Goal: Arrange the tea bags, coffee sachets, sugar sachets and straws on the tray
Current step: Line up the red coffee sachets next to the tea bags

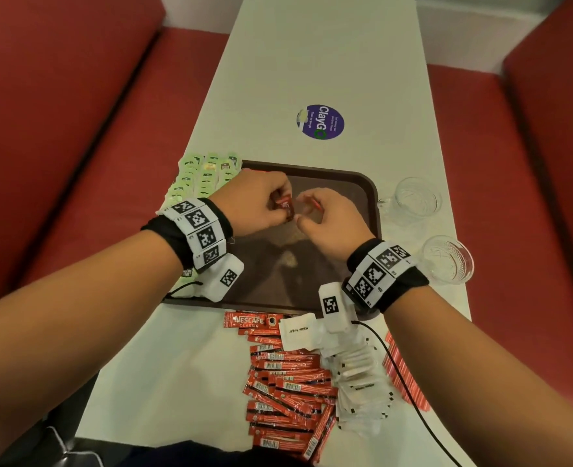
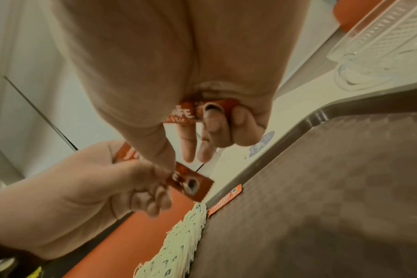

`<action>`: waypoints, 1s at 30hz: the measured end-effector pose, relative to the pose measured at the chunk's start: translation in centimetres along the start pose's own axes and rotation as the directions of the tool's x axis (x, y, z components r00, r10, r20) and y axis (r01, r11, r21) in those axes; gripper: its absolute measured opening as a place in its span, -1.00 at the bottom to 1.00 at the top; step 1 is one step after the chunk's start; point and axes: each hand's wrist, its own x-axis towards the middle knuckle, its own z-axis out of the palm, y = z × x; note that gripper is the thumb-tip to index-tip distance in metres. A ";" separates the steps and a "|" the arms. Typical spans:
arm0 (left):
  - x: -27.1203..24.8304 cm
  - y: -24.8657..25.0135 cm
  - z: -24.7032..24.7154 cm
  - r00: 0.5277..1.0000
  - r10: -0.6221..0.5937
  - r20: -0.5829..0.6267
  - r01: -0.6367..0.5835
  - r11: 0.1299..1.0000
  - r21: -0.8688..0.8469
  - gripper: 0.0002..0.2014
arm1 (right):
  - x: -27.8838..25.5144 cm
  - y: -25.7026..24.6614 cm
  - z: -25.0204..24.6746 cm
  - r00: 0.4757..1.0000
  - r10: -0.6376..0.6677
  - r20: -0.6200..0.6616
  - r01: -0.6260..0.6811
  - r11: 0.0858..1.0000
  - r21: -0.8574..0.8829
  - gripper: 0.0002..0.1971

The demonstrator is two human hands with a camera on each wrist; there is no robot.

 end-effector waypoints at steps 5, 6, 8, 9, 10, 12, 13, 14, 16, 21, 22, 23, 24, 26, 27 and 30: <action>0.0 -0.4 -0.1 0.998 -0.043 -0.055 0.029 0.975 -0.222 -0.85 | 0.2 0.6 -0.3 1.000 0.020 0.003 -0.020 0.999 0.027 -0.90; 0.0 -0.7 -0.2 0.998 -0.046 -0.040 0.036 0.976 -0.212 -0.89 | 0.3 0.7 -0.3 1.000 0.023 -0.004 -0.023 1.000 0.019 -0.88; 0.0 -1.1 -0.3 0.999 -0.036 -0.004 0.034 0.986 -0.164 -0.95 | 0.3 0.8 -0.5 0.999 0.028 0.022 -0.027 0.999 -0.029 -0.87; 0.0 -1.4 -0.4 1.000 -0.027 0.011 0.028 0.990 -0.136 -0.96 | 0.2 0.8 -0.5 0.999 0.036 0.039 -0.034 0.998 -0.045 -0.86; 0.1 -1.7 -0.3 1.000 -0.021 0.020 0.023 0.995 -0.098 -0.96 | 0.2 0.9 -0.4 0.998 0.046 0.046 -0.044 0.998 -0.052 -0.86; 0.5 -2.5 -0.1 0.999 -0.042 0.022 0.042 0.999 0.012 -0.96 | 0.2 0.9 -0.2 0.997 0.071 0.020 -0.070 0.996 -0.056 -0.79; 0.8 -3.0 -0.1 0.996 -0.084 0.017 0.082 0.993 0.079 -0.97 | 0.1 0.9 -0.2 0.996 0.095 -0.003 -0.095 0.995 -0.042 -0.74; 1.2 -3.7 0.0 0.989 -0.148 0.020 0.143 0.978 0.152 -0.97 | 0.1 0.9 -0.3 0.992 0.126 -0.017 -0.126 0.992 -0.015 -0.70; 2.0 -5.0 0.3 0.959 -0.279 0.047 0.254 0.923 0.290 -0.96 | -0.1 0.8 -0.5 0.985 0.169 -0.018 -0.168 0.984 0.051 -0.74; 3.8 -6.5 1.4 0.918 -0.391 0.062 0.311 0.809 0.499 -0.89 | -0.4 1.0 -0.6 0.987 0.162 0.019 -0.163 0.986 0.044 -0.87; 4.0 -6.5 1.6 0.924 -0.379 0.051 0.301 0.802 0.515 -0.87 | -0.4 1.1 -0.6 0.987 0.159 0.025 -0.159 0.987 0.021 -0.87; 4.2 -6.5 1.8 0.931 -0.362 0.047 0.289 0.809 0.513 -0.86 | -0.3 1.2 -0.5 0.987 0.160 0.029 -0.160 0.987 0.006 -0.86; 4.4 -6.4 1.8 0.937 -0.344 0.058 0.272 0.825 0.496 -0.86 | -0.4 1.3 -0.5 0.986 0.162 0.031 -0.162 0.987 0.005 -0.85; 4.8 -6.0 2.1 0.935 -0.328 0.131 0.227 0.842 0.489 -0.87 | -0.4 1.4 -0.5 0.985 0.169 0.025 -0.169 0.986 0.015 -0.85; 5.0 -5.9 2.2 0.927 -0.335 0.169 0.213 0.840 0.499 -0.87 | -0.5 1.4 -0.5 0.985 0.170 0.021 -0.170 0.985 0.016 -0.85; 6.2 -5.5 1.9 0.907 -0.377 0.186 0.234 0.820 0.522 -0.89 | -0.6 1.4 -0.5 0.985 0.173 0.020 -0.174 0.984 0.026 -0.86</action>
